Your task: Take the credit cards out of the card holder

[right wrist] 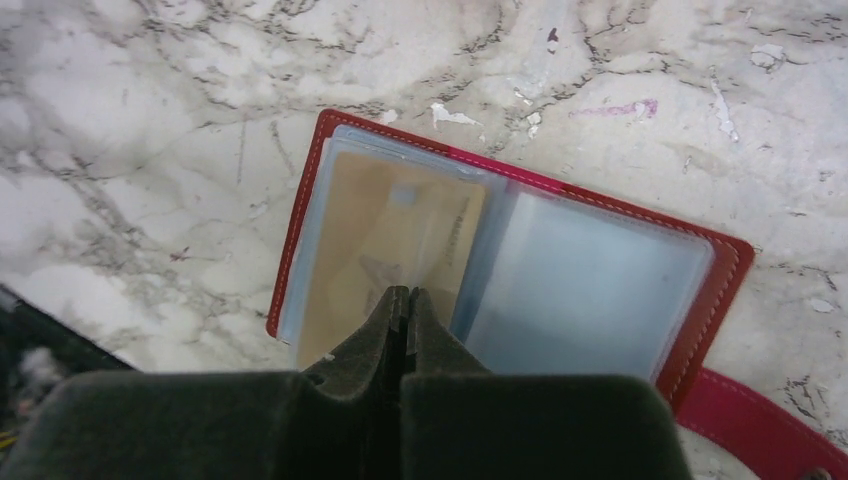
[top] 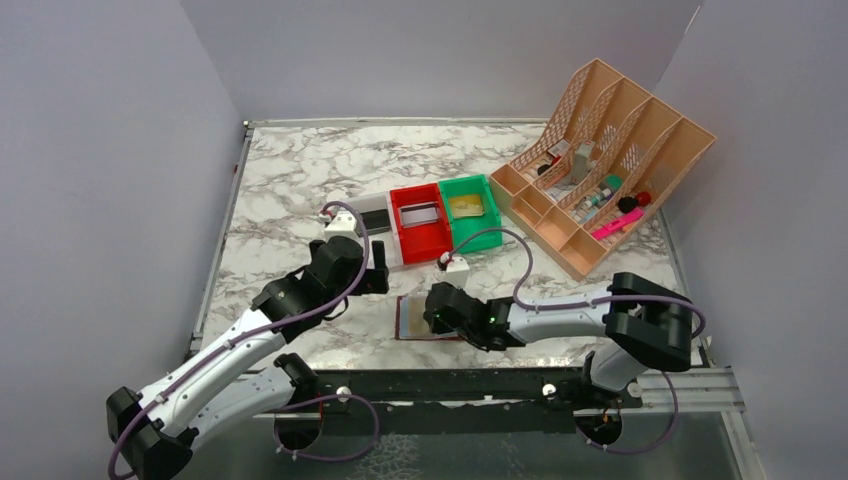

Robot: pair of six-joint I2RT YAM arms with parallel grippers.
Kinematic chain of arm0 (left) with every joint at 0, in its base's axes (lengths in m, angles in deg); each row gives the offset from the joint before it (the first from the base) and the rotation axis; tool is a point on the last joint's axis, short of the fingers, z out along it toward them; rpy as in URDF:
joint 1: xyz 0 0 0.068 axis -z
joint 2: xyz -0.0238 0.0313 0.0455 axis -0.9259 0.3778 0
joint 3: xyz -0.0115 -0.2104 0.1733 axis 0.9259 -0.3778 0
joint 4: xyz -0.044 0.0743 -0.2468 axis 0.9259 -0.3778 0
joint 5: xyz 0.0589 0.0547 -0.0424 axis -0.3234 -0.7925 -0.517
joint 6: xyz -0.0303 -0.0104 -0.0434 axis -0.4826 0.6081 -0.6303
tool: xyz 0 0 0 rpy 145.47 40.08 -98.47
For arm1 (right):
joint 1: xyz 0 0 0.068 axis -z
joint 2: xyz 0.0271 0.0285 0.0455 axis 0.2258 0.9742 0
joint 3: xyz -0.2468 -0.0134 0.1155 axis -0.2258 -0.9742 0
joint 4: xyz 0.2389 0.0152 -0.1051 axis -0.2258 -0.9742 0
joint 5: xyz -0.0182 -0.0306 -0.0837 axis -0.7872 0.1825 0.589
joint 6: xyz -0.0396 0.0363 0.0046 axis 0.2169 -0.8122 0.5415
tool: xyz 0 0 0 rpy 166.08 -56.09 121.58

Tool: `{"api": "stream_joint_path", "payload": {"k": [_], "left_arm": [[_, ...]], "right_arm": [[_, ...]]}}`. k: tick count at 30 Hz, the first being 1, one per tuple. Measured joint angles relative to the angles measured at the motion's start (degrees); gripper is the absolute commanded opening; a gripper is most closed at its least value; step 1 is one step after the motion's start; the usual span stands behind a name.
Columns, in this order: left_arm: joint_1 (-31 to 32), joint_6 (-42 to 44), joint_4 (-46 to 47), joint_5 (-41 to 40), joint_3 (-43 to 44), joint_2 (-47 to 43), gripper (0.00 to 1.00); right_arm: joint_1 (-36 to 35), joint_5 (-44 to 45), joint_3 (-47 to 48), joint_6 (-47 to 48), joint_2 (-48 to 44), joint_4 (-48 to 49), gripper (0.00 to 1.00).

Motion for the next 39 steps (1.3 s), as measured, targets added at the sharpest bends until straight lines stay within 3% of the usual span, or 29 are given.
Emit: {"api": "stream_joint_path", "payload": {"k": [7, 18, 39], "left_arm": [[0.0, -2.0, 7.1, 12.4, -4.7, 2.5, 0.98], [0.6, -5.0, 19.6, 27.8, -9.9, 11.2, 0.92], [4.4, -11.7, 32.4, 30.7, -14.9, 15.4, 0.89]], "right_arm": [[3.3, -7.2, -6.8, 0.0, -5.1, 10.2, 0.01], [7.0, -11.9, -15.5, -4.8, -5.4, 20.9, 0.01], [9.4, -14.5, -23.9, -10.8, -8.1, 33.1, 0.01]]}}
